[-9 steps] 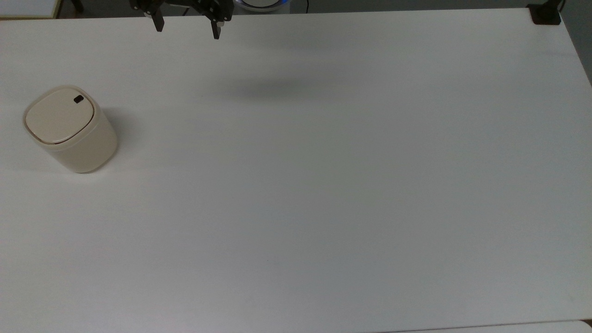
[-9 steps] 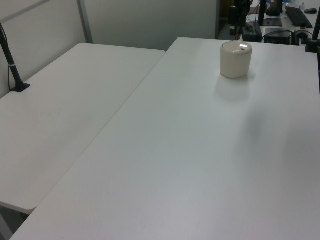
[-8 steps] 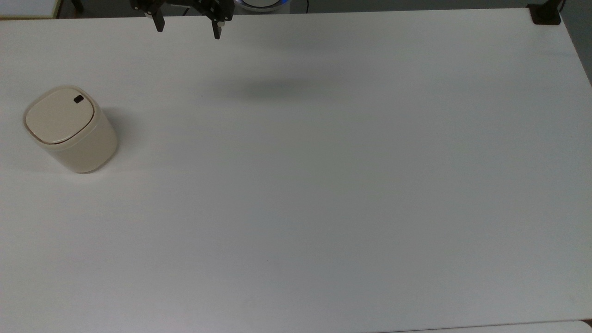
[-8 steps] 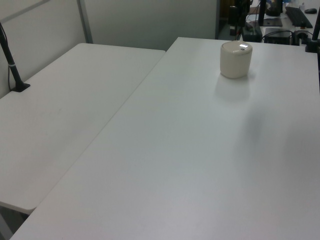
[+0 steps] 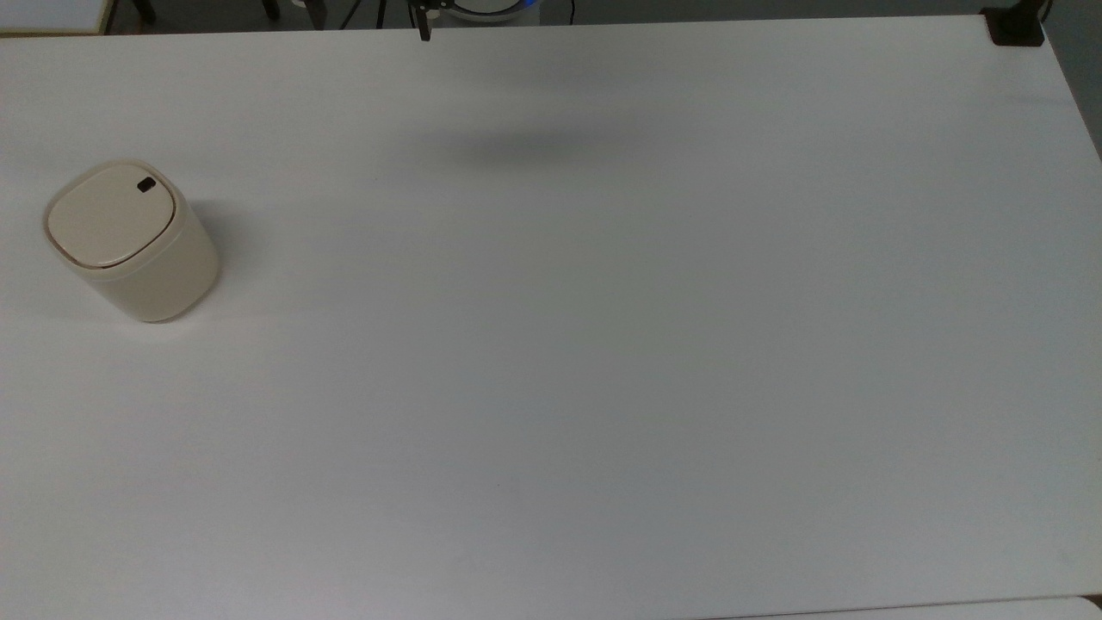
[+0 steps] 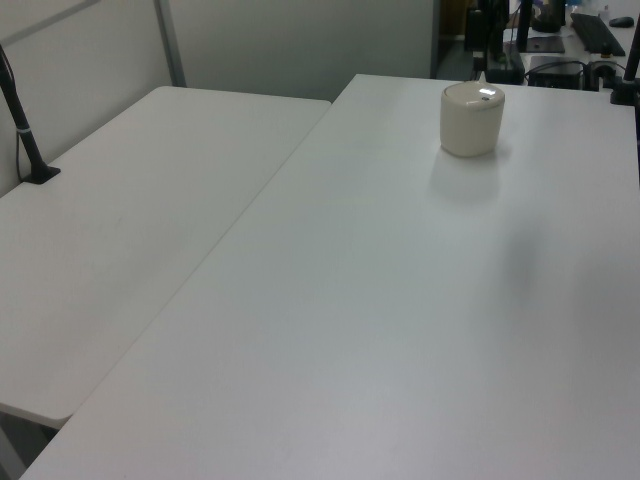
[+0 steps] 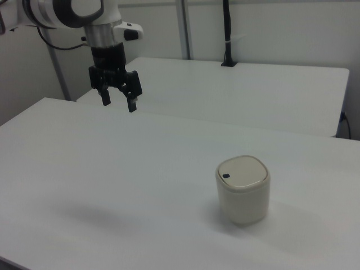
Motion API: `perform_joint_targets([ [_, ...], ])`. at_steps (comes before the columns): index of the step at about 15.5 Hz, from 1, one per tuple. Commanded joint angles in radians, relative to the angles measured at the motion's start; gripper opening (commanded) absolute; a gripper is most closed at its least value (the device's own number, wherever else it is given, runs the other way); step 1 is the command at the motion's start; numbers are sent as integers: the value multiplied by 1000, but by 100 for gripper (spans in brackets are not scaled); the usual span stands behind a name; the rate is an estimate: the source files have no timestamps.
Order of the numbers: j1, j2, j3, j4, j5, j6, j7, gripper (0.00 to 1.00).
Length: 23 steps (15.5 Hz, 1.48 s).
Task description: Open the trash bin
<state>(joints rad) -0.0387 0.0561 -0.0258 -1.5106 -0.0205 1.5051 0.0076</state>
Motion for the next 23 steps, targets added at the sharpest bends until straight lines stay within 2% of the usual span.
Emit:
perform_joint_targets([
  [1, 3, -4, -5, 4, 16, -23, -18, 100],
  [14, 2, 18, -3, 4, 23, -5, -40, 100],
  [15, 3, 10, -3, 3, 28, 0, -40, 98],
  [18, 6, 2, -5, 3, 33, -2, -38, 80],
  [19, 6, 2, -3, 3, 33, -3, -38, 77],
  [23, 6, 11, -5, -2, 31, 24, -41, 79],
])
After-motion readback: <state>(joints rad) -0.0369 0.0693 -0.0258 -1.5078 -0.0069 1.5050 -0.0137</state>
